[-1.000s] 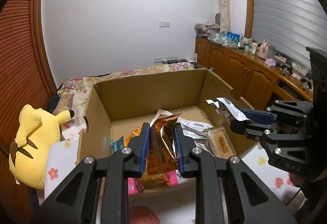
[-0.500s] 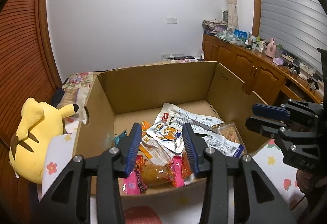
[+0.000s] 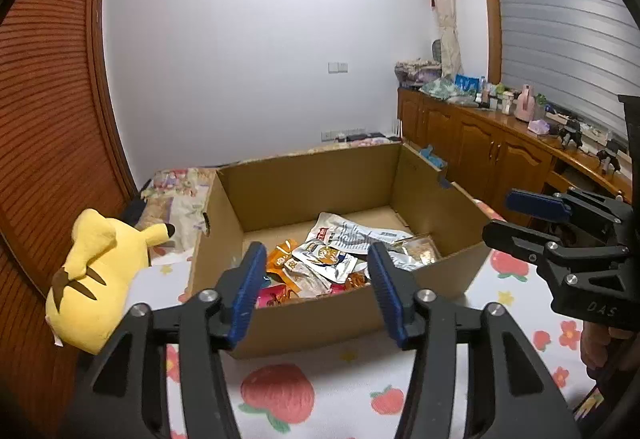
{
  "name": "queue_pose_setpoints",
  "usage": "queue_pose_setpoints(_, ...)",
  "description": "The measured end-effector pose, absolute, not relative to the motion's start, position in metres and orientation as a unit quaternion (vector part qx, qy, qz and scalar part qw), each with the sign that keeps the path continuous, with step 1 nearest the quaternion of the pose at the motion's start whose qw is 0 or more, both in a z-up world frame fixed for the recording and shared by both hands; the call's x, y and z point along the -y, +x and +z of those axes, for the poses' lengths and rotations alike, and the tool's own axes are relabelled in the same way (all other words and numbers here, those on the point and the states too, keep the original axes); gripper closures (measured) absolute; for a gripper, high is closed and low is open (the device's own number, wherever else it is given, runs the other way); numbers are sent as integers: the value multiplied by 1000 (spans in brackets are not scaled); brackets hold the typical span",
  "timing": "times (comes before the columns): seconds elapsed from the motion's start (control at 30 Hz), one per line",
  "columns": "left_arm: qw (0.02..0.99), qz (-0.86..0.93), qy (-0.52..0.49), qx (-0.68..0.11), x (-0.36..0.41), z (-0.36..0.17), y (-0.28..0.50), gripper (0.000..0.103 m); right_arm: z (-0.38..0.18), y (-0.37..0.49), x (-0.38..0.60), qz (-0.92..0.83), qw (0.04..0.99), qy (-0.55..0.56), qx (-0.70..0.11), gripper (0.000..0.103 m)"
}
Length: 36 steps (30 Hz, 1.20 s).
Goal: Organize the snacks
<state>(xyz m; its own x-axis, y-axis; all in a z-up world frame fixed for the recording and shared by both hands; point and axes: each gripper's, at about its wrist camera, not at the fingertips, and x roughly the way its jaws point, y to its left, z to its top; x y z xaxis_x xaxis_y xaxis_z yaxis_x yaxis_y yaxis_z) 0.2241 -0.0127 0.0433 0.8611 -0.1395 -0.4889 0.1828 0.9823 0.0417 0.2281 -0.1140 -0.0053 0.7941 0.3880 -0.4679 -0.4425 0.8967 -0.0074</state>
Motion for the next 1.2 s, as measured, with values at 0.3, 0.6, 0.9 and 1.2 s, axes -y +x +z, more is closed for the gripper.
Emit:
queue_pose_setpoints(0.3, 974, -65, 47, -214, 13, 62, 170, 31, 16, 181, 116, 199, 960, -50, -191, 23)
queue_pose_setpoints(0.6, 976, -25, 33, -214, 6, 62, 145, 15, 25, 145, 116, 178, 970, -42, -159, 11)
queue_pose_setpoints(0.9, 976, -23, 39, -213, 8, 47, 117, 11, 17, 122, 130, 146, 976, -24, -159, 1)
queue_pose_setpoints(1.2, 975, -29, 30, -218, 10, 39, 91, 11, 3, 99, 139, 129, 977, -23, -167, 1)
